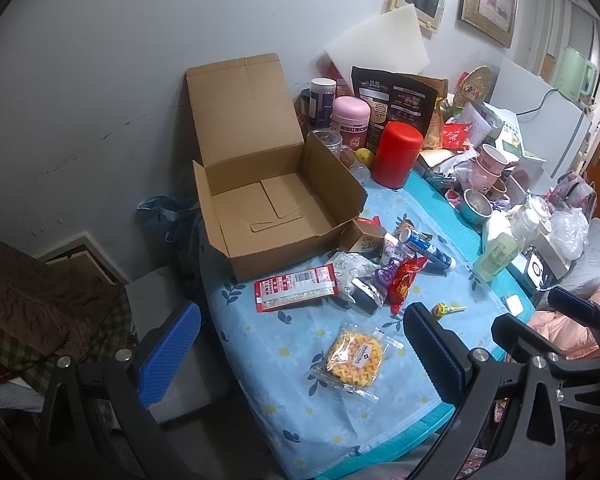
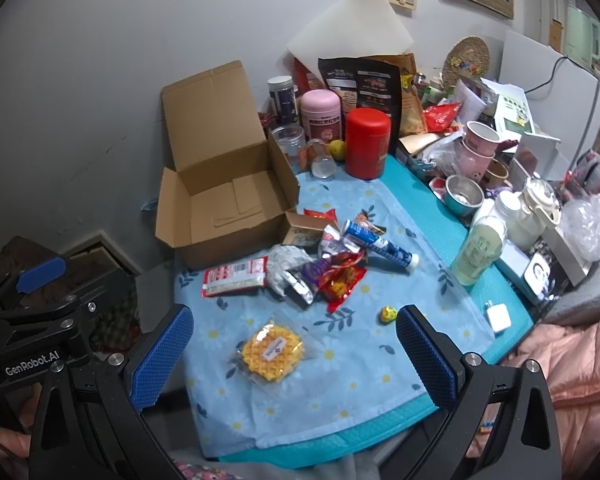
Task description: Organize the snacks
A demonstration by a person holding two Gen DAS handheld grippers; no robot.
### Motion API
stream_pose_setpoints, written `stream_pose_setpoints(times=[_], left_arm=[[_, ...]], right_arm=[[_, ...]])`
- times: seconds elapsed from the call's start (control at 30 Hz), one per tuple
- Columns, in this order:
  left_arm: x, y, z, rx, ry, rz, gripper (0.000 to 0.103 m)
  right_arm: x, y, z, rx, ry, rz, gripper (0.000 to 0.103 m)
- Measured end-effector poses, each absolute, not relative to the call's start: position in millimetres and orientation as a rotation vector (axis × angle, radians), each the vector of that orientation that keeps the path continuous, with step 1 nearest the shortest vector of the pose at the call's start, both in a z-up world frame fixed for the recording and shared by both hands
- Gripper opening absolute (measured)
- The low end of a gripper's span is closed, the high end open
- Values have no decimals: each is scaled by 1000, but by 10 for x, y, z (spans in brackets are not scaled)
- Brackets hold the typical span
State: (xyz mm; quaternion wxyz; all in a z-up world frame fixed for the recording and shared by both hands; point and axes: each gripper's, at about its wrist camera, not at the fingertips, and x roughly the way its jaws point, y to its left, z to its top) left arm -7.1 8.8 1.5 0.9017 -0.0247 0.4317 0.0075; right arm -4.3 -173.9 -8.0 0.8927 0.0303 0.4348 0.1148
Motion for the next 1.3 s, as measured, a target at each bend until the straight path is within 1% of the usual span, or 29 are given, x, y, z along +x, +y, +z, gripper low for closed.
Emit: stream_pose_setpoints(times=[1.3], left_arm=[[-131, 138, 1, -77, 895, 20, 103]], right_arm=[[-59, -1755, -81, 67, 914, 237, 103]])
